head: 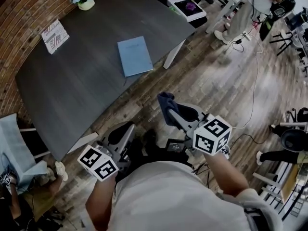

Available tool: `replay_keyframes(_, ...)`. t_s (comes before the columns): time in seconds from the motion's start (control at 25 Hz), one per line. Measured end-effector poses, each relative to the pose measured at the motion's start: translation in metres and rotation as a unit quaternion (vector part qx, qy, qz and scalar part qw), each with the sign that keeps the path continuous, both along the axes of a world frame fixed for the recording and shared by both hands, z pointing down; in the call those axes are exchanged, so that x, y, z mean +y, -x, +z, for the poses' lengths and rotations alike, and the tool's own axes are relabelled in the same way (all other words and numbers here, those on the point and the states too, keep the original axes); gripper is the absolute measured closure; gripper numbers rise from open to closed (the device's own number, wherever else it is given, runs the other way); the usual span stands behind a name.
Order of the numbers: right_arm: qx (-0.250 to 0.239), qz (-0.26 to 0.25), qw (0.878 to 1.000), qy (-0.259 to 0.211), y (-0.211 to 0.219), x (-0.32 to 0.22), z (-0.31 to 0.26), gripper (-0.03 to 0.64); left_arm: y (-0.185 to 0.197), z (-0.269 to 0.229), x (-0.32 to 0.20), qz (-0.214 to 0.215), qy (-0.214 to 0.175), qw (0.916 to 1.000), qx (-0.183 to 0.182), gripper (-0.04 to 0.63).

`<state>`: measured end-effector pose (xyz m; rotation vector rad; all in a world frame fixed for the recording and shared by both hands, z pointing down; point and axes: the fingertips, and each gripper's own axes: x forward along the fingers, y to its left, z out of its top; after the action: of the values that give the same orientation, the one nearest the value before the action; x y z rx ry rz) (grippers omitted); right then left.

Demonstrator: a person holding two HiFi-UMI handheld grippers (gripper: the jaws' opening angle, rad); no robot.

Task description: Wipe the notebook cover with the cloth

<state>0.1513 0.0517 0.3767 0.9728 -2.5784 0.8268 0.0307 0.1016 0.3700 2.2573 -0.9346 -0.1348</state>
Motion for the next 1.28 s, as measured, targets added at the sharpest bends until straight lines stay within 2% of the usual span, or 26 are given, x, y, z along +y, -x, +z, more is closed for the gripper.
replay_keyframes(0.2, 0.007, 0.002, 1.000, 0.006, 0.016, -0.024, 0.010, 0.534, 0.013, 0.007, -0.032, 0.004, 0.003, 1.0000, 0.006, 0.568)
replay_keyframes(0.56, 0.045, 0.016, 0.999, 0.005, 0.053, -0.075, 0.020, 0.534, 0.052, 0.020, -0.091, 0.030, 0.012, 0.9995, -0.005, 0.568)
replay_keyframes(0.88, 0.119, 0.007, 0.993, -0.021, 0.085, -0.114, 0.033, 0.534, 0.078, 0.043, -0.127, 0.056, 0.023, 0.9981, -0.006, 0.568)
replay_keyframes(1.12, 0.169, -0.025, 0.984, -0.039, 0.099, -0.139, 0.043, 0.534, 0.080, 0.061, -0.141, 0.063, 0.033, 0.9973, -0.018, 0.568)
replay_keyframes(1.28, 0.201, -0.064, 0.977, -0.046, 0.105, -0.167, 0.055, 0.534, 0.079, 0.079, -0.151, 0.061, 0.039, 0.9965, -0.043, 0.568)
